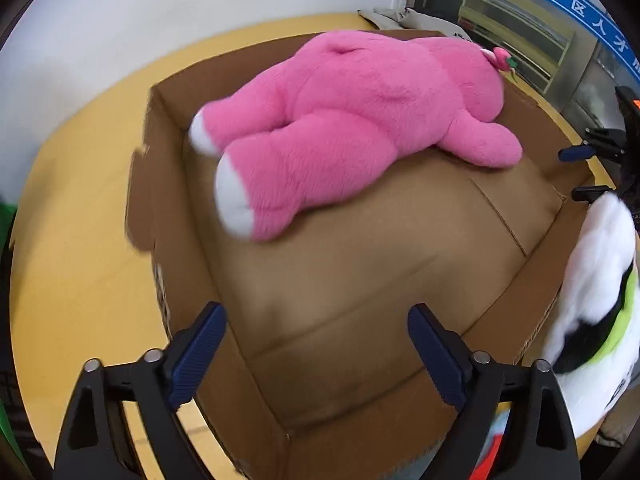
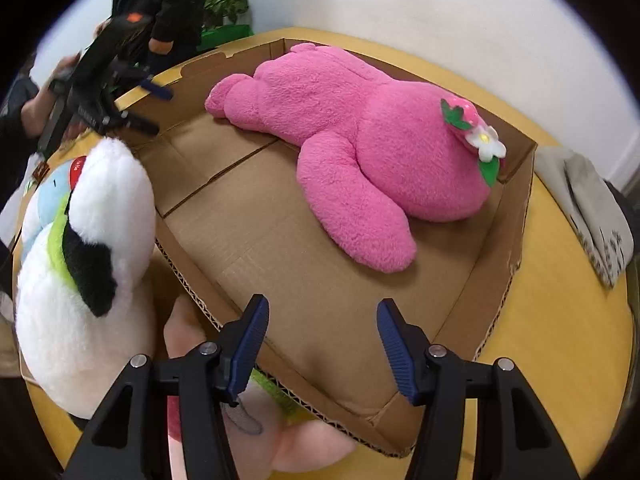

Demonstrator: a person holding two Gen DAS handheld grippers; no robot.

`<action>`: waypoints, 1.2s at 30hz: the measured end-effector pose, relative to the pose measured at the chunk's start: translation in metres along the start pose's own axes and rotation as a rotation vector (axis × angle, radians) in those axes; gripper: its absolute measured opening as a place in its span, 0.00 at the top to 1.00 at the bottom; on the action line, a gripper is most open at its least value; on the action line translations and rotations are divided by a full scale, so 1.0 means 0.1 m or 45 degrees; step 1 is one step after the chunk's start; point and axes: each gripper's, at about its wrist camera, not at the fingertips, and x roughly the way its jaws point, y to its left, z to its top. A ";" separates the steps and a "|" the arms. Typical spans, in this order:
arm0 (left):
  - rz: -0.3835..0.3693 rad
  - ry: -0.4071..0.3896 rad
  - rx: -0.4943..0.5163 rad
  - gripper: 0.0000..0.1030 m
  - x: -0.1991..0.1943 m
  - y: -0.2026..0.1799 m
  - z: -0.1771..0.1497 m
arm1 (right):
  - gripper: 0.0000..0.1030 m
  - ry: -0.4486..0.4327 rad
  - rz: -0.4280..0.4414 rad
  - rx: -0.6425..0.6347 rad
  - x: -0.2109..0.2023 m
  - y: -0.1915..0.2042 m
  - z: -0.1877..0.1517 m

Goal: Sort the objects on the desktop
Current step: 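Lower the pink plush into the cardboard box and open both grippers, then withdraw both grippers from the box toward the panda and blue plush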

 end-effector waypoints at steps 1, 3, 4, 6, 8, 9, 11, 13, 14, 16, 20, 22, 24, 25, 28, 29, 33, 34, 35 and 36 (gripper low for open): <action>0.002 -0.016 -0.013 0.12 -0.05 0.00 -0.05 | 0.46 -0.003 -0.010 0.017 -0.02 0.02 -0.01; 0.007 -0.047 -0.040 0.12 -0.16 0.01 -0.14 | 0.41 -0.009 -0.029 0.052 -0.05 0.05 -0.03; 0.009 -0.062 -0.053 0.12 -0.22 0.01 -0.19 | 0.38 -0.012 -0.039 0.069 -0.06 0.07 -0.04; 0.014 -0.093 -0.080 0.12 -0.33 0.02 -0.29 | 0.23 -0.033 -0.085 0.099 -0.10 0.06 -0.09; 0.019 -0.125 -0.106 0.13 -0.43 0.02 -0.38 | 0.22 -0.065 -0.130 0.149 -0.16 0.07 -0.14; 0.021 -0.140 -0.119 0.13 -0.49 0.03 -0.43 | 0.22 -0.095 -0.132 0.185 -0.21 0.07 -0.14; 0.026 -0.171 -0.146 0.12 -0.60 0.03 -0.53 | 0.21 -0.184 -0.151 0.239 -0.44 0.05 -0.18; 0.052 -0.242 -0.179 0.09 -0.82 0.00 -0.62 | 0.19 -0.294 -0.164 0.284 -0.74 0.12 -0.19; 0.075 -0.298 -0.198 0.04 -1.00 -0.03 -0.66 | 0.18 -0.353 -0.171 0.302 -0.92 0.17 -0.19; 0.107 -0.388 -0.232 0.00 -1.29 -0.11 -0.72 | 0.16 -0.465 -0.171 0.329 -1.26 0.35 -0.24; 0.153 -0.482 -0.270 0.00 -1.72 -0.36 -1.04 | 0.16 -0.617 -0.142 0.370 -1.64 0.82 -0.36; 0.188 -0.511 -0.284 0.00 -1.88 -0.49 -1.23 | 0.16 -0.674 -0.122 0.389 -1.76 1.08 -0.41; 0.220 -0.520 -0.276 0.00 -1.94 -0.61 -1.33 | 0.16 -0.696 -0.108 0.403 -1.73 1.38 -0.42; 0.231 -0.521 -0.282 0.00 -1.96 -0.67 -1.39 | 0.16 -0.699 -0.101 0.403 -1.71 1.50 -0.43; 0.250 -0.521 -0.296 0.00 -1.97 -0.84 -1.57 | 0.16 -0.695 -0.087 0.394 -1.61 1.79 -0.43; 0.248 -0.519 -0.298 0.00 -1.96 -0.89 -1.62 | 0.16 -0.694 -0.085 0.393 -1.57 1.89 -0.44; 0.237 -0.489 -0.283 0.00 -1.89 -1.08 -1.75 | 0.16 -0.698 -0.104 0.434 -1.51 2.08 -0.47; 0.239 -0.480 -0.276 0.00 -1.86 -1.10 -1.76 | 0.16 -0.701 -0.106 0.450 -1.51 2.10 -0.48; 0.234 -0.474 -0.271 0.00 -1.84 -1.13 -1.76 | 0.16 -0.703 -0.113 0.462 -1.52 2.12 -0.49; 0.226 -0.468 -0.266 0.00 -1.83 -1.15 -1.76 | 0.16 -0.706 -0.126 0.472 -1.53 2.13 -0.50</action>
